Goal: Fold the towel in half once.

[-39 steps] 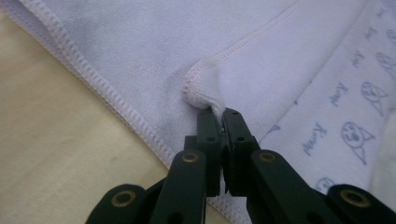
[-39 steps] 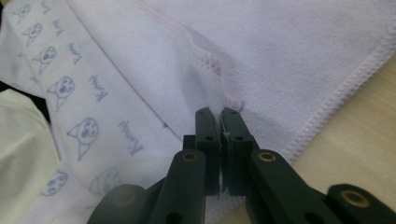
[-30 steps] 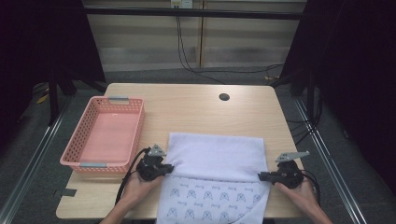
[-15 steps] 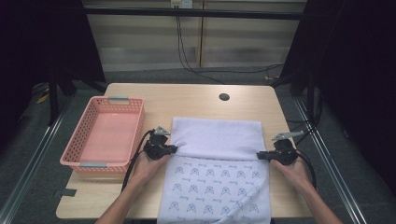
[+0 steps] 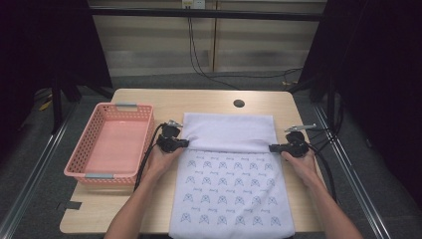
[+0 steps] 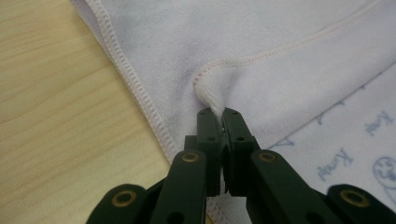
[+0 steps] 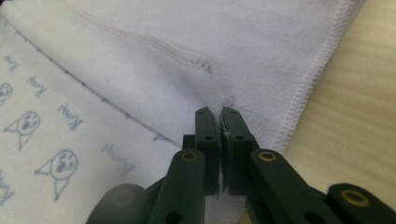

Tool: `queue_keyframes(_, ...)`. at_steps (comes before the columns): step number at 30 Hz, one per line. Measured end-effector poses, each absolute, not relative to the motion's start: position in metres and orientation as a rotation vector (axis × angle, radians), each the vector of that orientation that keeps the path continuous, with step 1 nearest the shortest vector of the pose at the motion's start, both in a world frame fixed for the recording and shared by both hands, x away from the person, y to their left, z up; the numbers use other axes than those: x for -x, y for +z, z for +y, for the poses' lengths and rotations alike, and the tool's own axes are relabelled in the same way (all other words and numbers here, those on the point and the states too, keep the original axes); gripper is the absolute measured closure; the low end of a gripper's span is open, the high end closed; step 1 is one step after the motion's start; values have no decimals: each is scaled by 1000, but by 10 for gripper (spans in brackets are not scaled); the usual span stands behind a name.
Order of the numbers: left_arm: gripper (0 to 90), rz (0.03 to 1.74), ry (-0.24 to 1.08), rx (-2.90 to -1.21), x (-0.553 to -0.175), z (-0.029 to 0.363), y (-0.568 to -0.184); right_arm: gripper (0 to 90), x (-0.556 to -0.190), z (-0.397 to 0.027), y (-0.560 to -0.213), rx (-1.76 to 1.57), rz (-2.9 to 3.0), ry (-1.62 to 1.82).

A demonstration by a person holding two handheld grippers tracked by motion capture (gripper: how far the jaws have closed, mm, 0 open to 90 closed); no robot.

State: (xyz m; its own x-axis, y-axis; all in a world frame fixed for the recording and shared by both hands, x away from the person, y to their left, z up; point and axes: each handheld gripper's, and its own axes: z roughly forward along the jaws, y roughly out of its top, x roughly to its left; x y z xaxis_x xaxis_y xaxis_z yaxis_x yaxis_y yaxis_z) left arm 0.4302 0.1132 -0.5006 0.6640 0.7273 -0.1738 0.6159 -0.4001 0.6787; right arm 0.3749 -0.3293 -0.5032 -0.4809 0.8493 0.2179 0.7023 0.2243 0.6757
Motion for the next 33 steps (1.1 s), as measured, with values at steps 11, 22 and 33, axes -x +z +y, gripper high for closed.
queue_keyframes(11, 871, 1054, 241, -2144, -454, 107, -500, 874, -399, -326, -503, -1524, 2244, 1070)
queue_keyframes(22, 870, 1064, 245, -2104, -483, 106, -504, 874, -430, -330, -506, -1586, 2174, 1085)
queue_keyframes(33, 870, 1003, 213, -2043, -466, 108, -468, 876, -418, -340, -455, -1440, 2095, 1251)
